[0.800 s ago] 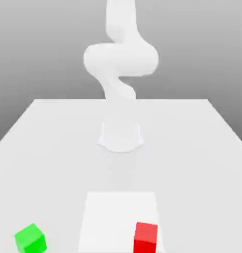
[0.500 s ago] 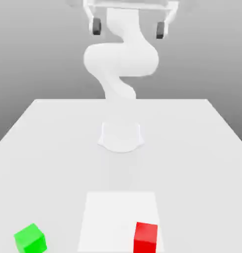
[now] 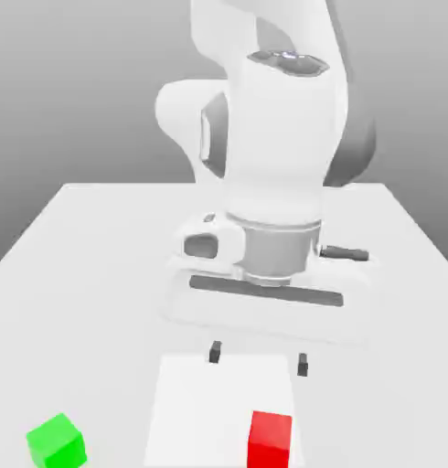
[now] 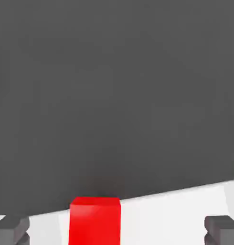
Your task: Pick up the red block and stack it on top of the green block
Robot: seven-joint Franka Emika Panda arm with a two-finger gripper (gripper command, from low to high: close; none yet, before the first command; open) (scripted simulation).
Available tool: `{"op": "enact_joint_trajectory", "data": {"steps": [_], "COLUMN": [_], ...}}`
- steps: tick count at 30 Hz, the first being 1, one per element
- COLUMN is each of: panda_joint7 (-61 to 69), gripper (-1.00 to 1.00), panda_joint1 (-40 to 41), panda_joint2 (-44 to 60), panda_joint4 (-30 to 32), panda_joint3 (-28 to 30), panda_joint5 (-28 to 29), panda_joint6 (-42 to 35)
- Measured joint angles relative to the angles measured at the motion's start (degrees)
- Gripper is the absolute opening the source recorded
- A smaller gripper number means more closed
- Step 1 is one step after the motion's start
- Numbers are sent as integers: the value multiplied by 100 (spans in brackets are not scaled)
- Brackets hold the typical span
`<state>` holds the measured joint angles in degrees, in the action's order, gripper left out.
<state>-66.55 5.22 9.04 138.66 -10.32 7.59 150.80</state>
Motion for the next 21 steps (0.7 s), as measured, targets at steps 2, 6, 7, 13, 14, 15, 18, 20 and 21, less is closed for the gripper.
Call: {"op": "enact_joint_trajectory", "data": {"steps": [2, 6, 7, 13, 14, 15, 18, 20, 21], "panda_joint7": [-24, -227, -273, -302, -284, -247, -65, -250, -419], "gripper": [0, 0, -100, -100, -100, -100, -100, -100, -100], "panda_joint1": [-11, -177, -230, -255, -235, -191, -90, 73, 187], "panda_joint2": [383, 1205, 1381, 1469, 1408, 1273, 709, 510, 479], "panda_joint4": [40, -57, -84, -99, -88, -66, 30, -24, -78], "panda_joint3": [-42, 156, 222, 250, 226, 173, 24, 210, 357], "panda_joint5": [-107, 110, 171, 209, 183, 133, -113, -299, -381], "panda_joint6": [181, 806, 949, 1027, 976, 865, 400, 153, 74]}}
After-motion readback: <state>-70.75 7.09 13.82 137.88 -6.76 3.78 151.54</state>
